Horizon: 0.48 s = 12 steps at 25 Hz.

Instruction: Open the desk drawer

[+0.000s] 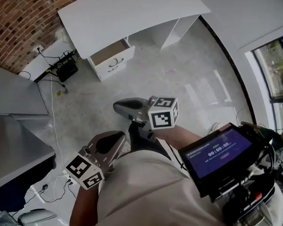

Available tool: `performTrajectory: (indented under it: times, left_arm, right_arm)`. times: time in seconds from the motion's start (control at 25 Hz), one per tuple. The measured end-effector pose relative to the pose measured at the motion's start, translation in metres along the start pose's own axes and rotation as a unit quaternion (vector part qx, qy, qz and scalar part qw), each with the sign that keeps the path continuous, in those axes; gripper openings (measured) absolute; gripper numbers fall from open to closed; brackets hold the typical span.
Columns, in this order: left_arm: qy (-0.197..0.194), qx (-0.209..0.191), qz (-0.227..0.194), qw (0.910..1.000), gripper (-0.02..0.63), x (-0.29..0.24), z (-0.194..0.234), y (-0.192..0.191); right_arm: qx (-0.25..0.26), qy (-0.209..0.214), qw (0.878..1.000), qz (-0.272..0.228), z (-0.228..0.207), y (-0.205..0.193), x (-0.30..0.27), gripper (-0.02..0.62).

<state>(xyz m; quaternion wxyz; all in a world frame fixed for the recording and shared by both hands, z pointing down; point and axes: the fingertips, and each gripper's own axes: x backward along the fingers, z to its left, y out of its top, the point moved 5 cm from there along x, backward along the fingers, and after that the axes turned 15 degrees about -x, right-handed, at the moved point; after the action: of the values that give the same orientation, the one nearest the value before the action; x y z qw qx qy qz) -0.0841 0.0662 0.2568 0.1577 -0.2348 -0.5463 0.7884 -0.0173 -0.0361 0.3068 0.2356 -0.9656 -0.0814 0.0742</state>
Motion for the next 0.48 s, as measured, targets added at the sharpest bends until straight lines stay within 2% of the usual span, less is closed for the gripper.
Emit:
performTrajectory:
  times: [0.48]
  left_arm:
    - [-0.006,0.002,0.004,1.0000,0.017,0.0005,0.0036,-0.0029]
  right_arm:
    - [0.018,0.008,1.000,0.001,0.0118,0.0014,-0.0046,0.003]
